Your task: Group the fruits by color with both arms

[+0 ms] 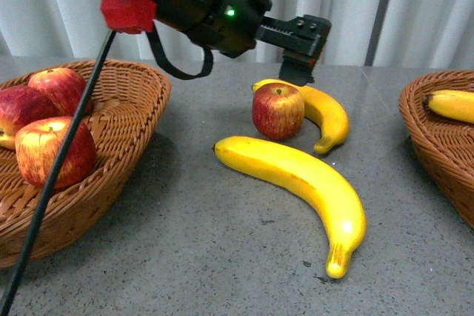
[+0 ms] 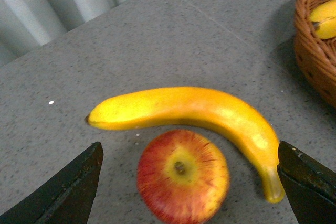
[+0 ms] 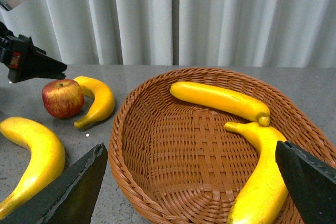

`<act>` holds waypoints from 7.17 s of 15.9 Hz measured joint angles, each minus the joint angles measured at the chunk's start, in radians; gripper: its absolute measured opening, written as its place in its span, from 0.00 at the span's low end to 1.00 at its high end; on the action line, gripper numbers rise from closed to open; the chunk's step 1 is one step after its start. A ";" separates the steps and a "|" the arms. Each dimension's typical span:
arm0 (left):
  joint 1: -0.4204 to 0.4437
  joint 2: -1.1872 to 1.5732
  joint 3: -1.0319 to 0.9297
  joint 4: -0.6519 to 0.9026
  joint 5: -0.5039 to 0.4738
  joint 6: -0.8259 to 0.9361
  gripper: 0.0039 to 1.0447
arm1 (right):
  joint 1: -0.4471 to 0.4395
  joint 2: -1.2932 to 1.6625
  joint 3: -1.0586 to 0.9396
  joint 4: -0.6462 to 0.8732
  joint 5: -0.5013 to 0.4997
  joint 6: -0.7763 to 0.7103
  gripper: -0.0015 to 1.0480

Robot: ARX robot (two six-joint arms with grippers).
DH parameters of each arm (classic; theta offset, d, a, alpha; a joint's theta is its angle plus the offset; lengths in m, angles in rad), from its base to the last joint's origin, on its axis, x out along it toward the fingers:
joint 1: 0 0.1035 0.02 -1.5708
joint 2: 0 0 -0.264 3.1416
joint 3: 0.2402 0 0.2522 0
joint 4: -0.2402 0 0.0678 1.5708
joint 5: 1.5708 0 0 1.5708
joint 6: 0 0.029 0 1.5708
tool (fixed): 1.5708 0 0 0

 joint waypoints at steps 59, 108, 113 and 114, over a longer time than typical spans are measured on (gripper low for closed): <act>0.137 -0.907 -0.733 0.223 -0.495 -0.227 0.91 | 0.000 0.000 0.000 0.000 0.000 0.000 0.94; 0.441 -2.027 -1.478 -0.023 -0.214 -0.229 0.93 | -0.109 0.187 0.024 0.129 -0.334 0.109 0.94; 0.441 -2.027 -1.478 -0.024 -0.216 -0.229 0.94 | -0.012 0.405 0.076 0.315 -0.495 0.158 0.94; 0.441 -2.027 -1.478 -0.024 -0.216 -0.229 0.94 | 0.003 0.428 0.084 0.338 -0.498 0.161 0.94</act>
